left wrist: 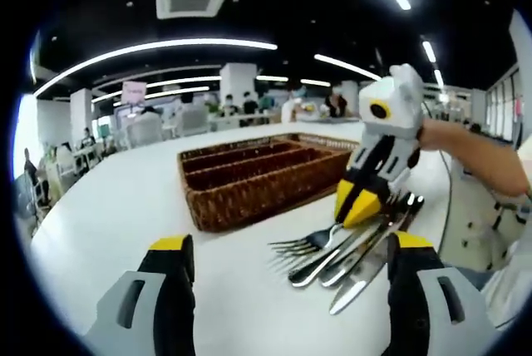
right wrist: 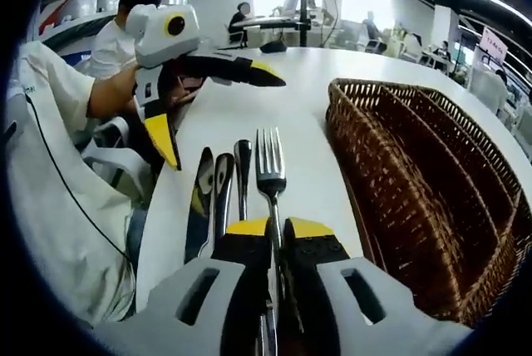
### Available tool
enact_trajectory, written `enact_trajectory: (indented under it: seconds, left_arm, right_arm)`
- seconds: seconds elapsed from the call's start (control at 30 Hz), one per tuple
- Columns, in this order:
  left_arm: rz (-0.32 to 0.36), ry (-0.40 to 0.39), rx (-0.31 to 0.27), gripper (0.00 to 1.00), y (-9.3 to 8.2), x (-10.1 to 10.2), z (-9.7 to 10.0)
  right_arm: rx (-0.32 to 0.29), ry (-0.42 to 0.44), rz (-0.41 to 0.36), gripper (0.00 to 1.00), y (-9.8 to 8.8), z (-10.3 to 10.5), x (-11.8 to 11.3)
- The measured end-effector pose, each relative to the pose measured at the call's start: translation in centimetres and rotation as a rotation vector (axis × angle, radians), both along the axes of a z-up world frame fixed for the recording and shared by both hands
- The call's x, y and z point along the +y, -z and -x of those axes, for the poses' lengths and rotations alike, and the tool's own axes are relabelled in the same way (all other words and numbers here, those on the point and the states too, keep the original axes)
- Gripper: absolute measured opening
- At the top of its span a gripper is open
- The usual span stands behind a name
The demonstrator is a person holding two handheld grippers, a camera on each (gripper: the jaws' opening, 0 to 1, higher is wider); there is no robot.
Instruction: Arrange the knives, forks, and spoons in their matching storage slots by inserting each utensil handle-first until every utensil is classified and aligned in the correct compartment
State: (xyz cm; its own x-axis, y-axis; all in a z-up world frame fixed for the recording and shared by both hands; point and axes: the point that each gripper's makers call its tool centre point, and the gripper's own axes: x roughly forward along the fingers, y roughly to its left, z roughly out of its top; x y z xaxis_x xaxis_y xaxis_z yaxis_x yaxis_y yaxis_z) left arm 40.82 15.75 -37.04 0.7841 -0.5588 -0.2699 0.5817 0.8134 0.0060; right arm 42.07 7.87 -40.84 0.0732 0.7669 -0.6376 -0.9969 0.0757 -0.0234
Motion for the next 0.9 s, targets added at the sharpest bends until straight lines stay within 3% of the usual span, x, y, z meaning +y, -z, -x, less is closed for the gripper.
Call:
enact_trajectory:
  seconds: [0.2,0.27,0.37,0.47,0.7,0.9]
  left_arm:
    - [-0.003,0.005,0.010,0.97,0.3,-0.2,0.4]
    - [-0.002,0.004,0.014,0.97,0.6,-0.3,0.5]
    - [0.002,0.003,0.025,0.97,1.0,-0.3,0.7]
    - [0.038,-0.015,0.031,0.97,1.1,-0.1,0.6]
    - [0.034,-0.020,0.031,0.97,1.2,0.0,0.5]
    - [0.044,-0.017,0.030,0.96,1.2,-0.4,0.6]
  right_arm:
    - [0.003,-0.041,0.005,0.04,-0.4,0.2,-0.2]
    - [-0.007,-0.044,-0.003,0.03,-0.5,0.0,-0.1]
    - [-0.077,-0.034,0.013,0.03,-0.6,-0.6,-0.2]
    - [-0.080,-0.038,0.026,0.03,-0.5,-0.1,-0.4]
    - [-0.084,-0.031,0.036,0.03,-0.4,-0.8,-0.8]
    - [-0.129,-0.020,0.011,0.03,-1.7,-1.3,-0.9]
